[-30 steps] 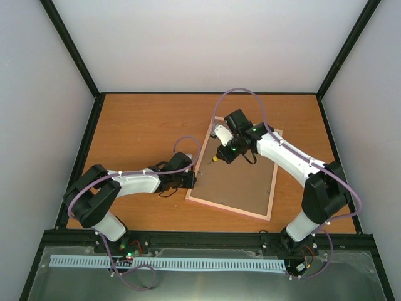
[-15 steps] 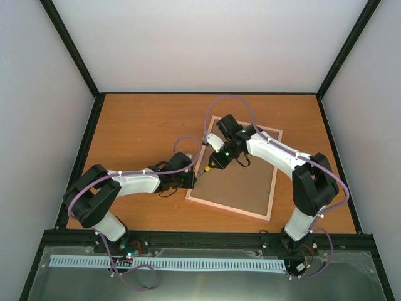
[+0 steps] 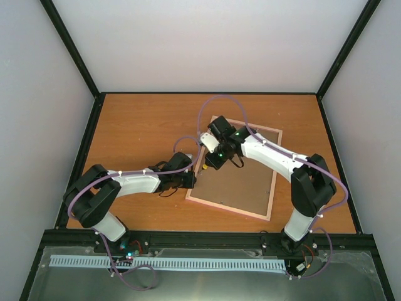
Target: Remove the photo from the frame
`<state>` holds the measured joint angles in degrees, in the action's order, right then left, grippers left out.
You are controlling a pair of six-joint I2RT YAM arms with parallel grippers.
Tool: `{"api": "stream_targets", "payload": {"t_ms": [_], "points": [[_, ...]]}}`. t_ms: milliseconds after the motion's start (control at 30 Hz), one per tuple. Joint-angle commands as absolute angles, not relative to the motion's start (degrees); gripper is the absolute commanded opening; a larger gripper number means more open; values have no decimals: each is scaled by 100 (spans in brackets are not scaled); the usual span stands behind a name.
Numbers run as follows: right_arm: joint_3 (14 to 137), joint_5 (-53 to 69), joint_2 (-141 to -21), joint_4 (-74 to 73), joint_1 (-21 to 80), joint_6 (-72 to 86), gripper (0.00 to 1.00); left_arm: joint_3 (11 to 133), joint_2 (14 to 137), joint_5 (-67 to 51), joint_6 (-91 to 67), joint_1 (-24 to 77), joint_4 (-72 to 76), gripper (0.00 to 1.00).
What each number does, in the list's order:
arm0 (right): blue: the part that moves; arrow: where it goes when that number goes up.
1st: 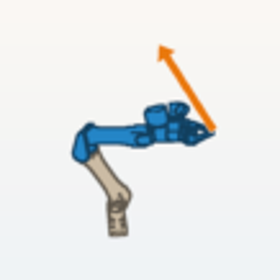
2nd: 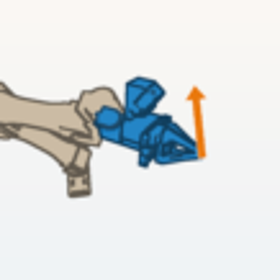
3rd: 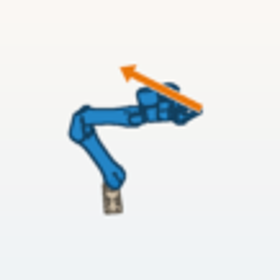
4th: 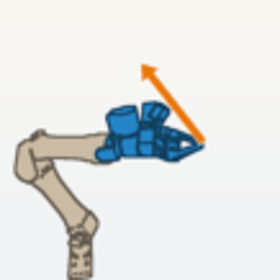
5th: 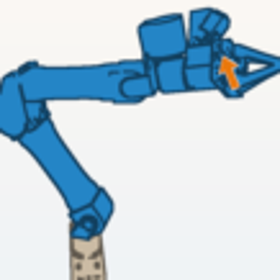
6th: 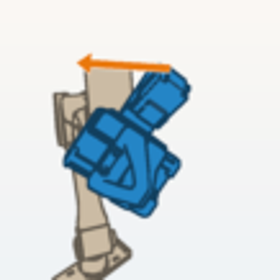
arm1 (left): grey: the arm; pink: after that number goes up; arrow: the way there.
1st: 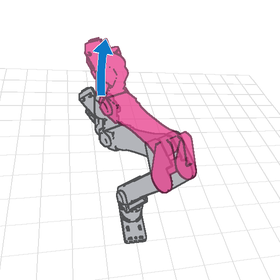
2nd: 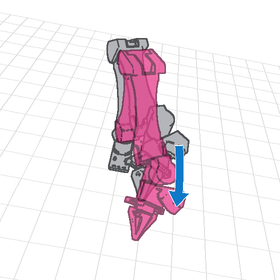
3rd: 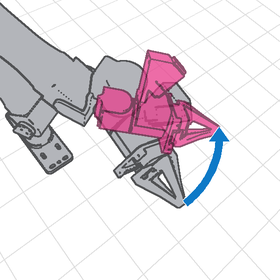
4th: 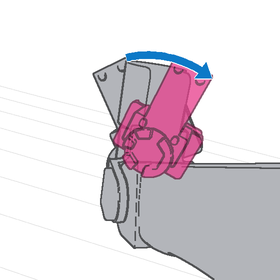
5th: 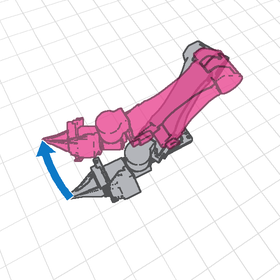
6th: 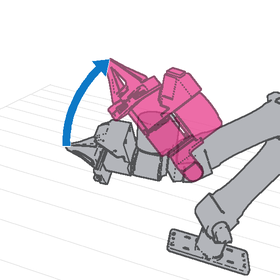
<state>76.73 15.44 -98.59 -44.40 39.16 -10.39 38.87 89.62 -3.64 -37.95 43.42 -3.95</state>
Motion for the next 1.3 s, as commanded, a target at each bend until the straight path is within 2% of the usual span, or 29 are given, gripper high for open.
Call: {"api": "stream_targets", "payload": {"t_ms": [0,333,567,800,833,933,1000,1100,1267], "points": [[7766,151,-9859,-4397,4023,-832,3,3969,8911,-510,-3936,4357,-224,1],[7939,-534,-9811,-4568,4034,-844,3,3973,8944,-481,-3949,4359,-237,1],[7836,-346,-9345,-4721,3998,-1033,3,4124,9033,-410,-3777,4359,-288,1],[7408,348,-8674,-4862,3262,-1385,3,4832,9328,53,-2859,3990,-647,2],[7306,370,-8584,-4865,3140,-1433,3,4974,9378,65,-2732,3866,-741,8],[7050,583,-8315,-4885,2676,-1533,3,5418,9414,463,-2394,3591,-1176,42],[6928,870,-8171,-4935,2270,-1643,3,5821,9438,1036,-2379,3568,-1562,54],[6797,1035,-8026,-4976,1767,-1921,3,6314,9493,1271,-2699,3605,-2439,59],[6984,976,-8168,-4703,573,-2487,3,6187,9173,1041,-3495,4301,-3018,61]]}}
